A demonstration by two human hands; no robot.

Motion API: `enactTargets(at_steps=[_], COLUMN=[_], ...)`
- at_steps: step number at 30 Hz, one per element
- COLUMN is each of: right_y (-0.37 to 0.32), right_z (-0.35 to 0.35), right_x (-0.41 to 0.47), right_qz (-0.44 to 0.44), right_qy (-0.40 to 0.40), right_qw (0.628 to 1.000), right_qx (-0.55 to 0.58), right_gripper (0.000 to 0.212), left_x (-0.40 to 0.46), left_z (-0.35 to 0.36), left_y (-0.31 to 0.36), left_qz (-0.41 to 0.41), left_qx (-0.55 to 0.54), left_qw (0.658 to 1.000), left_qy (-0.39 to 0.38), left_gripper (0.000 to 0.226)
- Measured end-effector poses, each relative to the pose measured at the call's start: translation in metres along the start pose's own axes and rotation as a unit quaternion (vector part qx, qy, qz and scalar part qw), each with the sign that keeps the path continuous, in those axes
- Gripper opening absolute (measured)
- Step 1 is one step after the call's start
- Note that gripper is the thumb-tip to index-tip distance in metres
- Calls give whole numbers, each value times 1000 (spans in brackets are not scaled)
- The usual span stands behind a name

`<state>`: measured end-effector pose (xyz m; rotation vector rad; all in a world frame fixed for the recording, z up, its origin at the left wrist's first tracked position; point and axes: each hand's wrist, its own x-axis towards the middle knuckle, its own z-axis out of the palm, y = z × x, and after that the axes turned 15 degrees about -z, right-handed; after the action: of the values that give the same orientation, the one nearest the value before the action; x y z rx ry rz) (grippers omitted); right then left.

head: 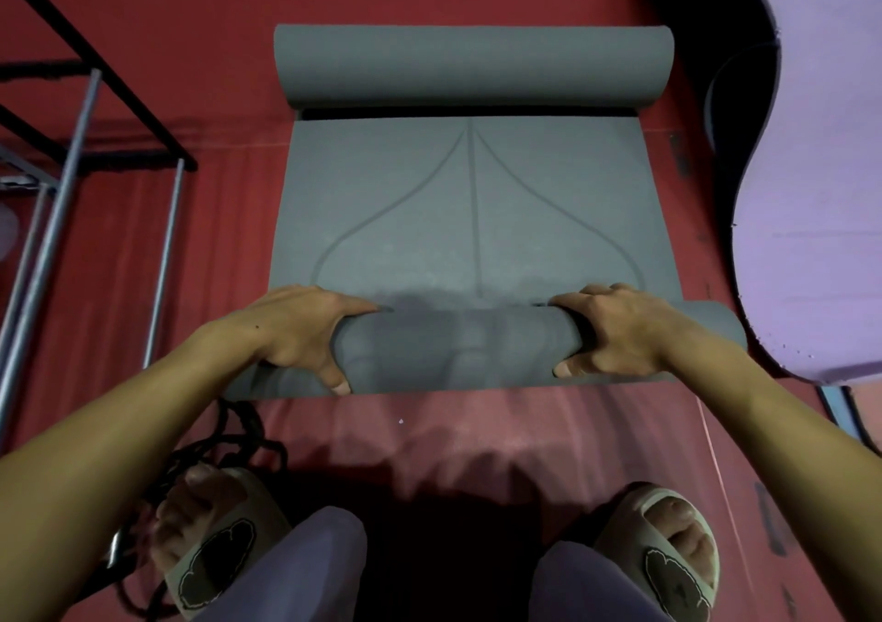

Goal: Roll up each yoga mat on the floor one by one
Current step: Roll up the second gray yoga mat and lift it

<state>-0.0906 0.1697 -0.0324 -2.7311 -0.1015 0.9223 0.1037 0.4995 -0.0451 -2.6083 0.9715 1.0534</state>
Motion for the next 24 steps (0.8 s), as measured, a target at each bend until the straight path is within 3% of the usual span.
enactTargets(at_steps=[8, 14, 24], right_y=[7, 12, 4], right_z=[2, -6, -10], right_x=[-2, 12, 17], right_qz=[-9, 4, 25], right_qy=[20, 149, 163], right_qw=[1000, 987, 985], right_qx=[15, 64, 41], right_gripper=[95, 58, 49], left_x=[0, 7, -2], left_z=[-7, -25, -13], left_y=[0, -17, -13], left_qz=[-21, -98, -53], left_qx=[-2, -94, -100], left_qw=[1000, 987, 979], left_qy=[-10, 88, 168], left_gripper=[112, 97, 64])
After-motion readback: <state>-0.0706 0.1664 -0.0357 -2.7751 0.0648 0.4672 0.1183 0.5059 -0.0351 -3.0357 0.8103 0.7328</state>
